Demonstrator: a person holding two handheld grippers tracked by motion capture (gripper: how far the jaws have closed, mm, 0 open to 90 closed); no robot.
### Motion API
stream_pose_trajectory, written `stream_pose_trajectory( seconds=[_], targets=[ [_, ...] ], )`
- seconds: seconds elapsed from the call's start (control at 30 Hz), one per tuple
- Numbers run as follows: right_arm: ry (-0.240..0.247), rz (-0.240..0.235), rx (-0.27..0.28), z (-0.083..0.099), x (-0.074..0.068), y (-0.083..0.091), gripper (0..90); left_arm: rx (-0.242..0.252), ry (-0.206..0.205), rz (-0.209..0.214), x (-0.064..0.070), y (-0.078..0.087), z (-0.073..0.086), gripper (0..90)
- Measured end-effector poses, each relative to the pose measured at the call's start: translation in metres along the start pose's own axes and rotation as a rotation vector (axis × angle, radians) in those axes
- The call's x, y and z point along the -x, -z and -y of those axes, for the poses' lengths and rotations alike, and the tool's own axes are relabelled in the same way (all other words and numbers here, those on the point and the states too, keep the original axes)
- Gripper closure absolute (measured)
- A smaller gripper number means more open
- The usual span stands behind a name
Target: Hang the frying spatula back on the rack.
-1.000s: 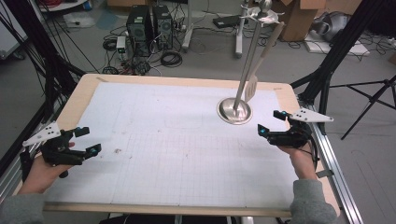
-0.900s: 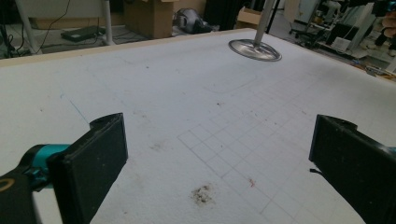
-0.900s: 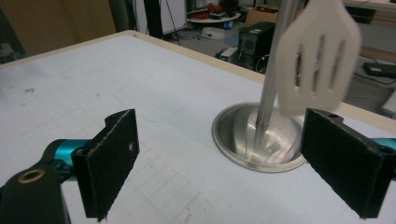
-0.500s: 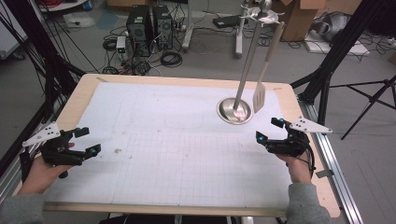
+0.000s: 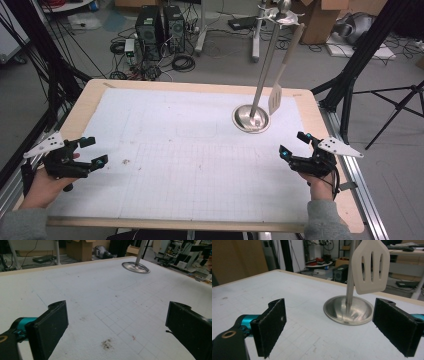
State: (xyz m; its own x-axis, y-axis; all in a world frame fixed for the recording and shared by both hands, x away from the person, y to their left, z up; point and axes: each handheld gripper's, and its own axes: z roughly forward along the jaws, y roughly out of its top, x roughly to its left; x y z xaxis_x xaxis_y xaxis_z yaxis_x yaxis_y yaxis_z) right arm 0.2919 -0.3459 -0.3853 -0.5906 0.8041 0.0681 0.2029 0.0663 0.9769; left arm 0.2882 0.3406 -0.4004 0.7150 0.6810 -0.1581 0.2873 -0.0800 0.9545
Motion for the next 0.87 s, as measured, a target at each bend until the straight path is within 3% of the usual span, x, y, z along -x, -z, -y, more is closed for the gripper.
stream_pose_trajectory(
  seconds=[0.4, 0.87],
  targets=[
    [-0.028, 0.058, 0.012, 0.014, -0.002, 0.016, 11.1, 0.04, -0.008, -0.008, 0.003, 0.005, 0.0, 4.8],
    [-0.057, 0.048, 0.015, 0.027, 0.0, 0.025, 11.1, 0.033, -0.003, -0.046, 0.005, 0.0, 0.005, 4.8]
  ],
)
